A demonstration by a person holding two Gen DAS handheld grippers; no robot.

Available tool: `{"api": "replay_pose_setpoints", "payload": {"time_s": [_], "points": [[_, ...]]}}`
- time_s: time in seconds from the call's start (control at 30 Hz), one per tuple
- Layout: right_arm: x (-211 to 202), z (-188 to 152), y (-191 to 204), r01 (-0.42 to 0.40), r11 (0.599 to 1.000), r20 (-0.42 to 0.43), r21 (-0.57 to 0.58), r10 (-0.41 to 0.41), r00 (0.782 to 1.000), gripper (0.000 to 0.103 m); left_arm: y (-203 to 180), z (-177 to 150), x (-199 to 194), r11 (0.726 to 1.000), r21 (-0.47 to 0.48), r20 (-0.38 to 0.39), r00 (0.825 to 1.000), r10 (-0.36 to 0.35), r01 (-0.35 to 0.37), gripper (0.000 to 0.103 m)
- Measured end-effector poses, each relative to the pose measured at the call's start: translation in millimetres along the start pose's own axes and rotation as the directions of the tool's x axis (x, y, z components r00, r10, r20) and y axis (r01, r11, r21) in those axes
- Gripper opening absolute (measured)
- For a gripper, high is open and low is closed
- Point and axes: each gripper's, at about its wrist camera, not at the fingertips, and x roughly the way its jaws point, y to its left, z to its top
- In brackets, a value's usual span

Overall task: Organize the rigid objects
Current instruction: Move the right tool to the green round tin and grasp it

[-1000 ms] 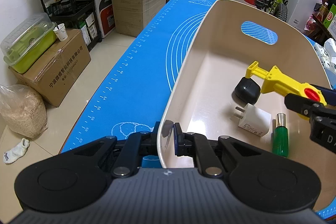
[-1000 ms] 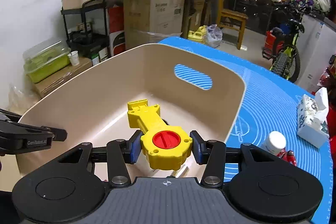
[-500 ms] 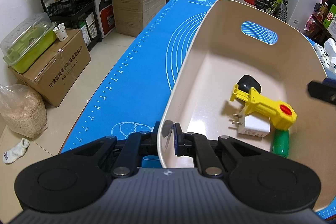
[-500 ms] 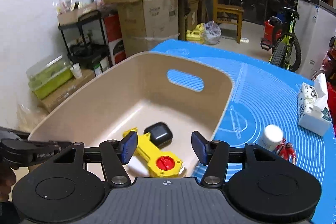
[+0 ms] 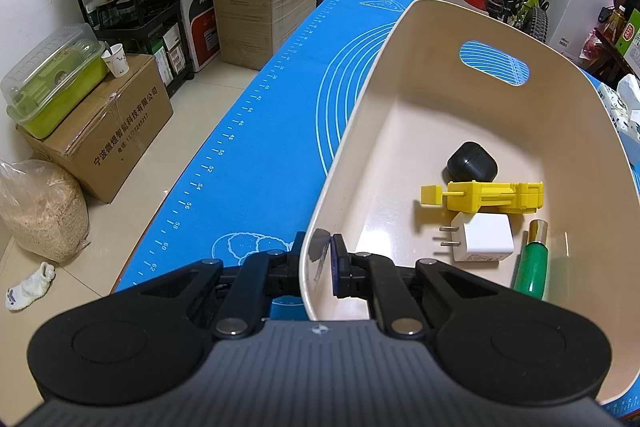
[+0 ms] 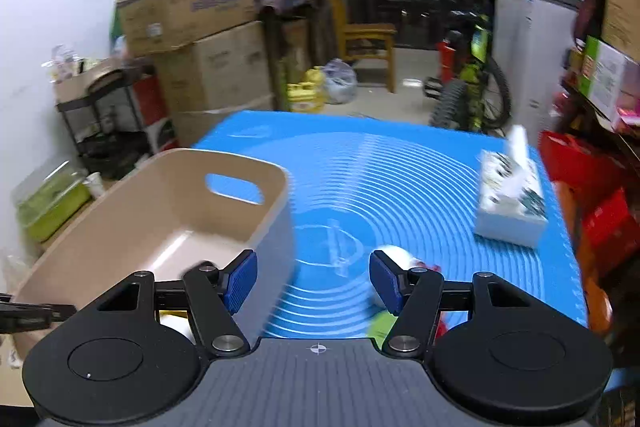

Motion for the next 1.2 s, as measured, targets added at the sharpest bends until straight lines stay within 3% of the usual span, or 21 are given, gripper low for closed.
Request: {"api": "replay_pose_setpoints", "payload": {"time_s": [0.23,0.43,0.9,0.97,1.2], "points": [[28.4,-36.7,-26.4,0.054,0.998,-0.101,-0.01,-0.055,0.993,0.069,0.6,0.4,0.0,1.0,0.0,0.0,1.0,0.0,0.0,0.013],[42.9,-48.3,-33.1,0.062,0.998,-0.125,-0.02,-0.064,0.99,0.067,0.2,0.2,-0.1,1.0,0.0,0.0,1.0,0.0,0.0,0.013],[65.5,-50.4,-27.7,0.08,0.989,-0.105,-0.125,-0.093,0.99,0.063,0.3,0.9,-0.4,1.0,0.001,-0.001,1.0,0.0,0.0,0.013],[65.9,-50.5,-24.3,0.078,0.985,-0.103,-0.151,-0.094,0.99,0.055,-0.1,1.0,-1.0,1.0,0.0,-0.002,1.0,-0.002,0.002,0.013],[58.7,-49.6,-24.7,0.048,0.988,-0.059,-0.145,-0.057,0.997,0.046,-0.6,1.2,-1.7,1.0,-0.001,-0.002,1.0,-0.003,0.003,0.013]]}}
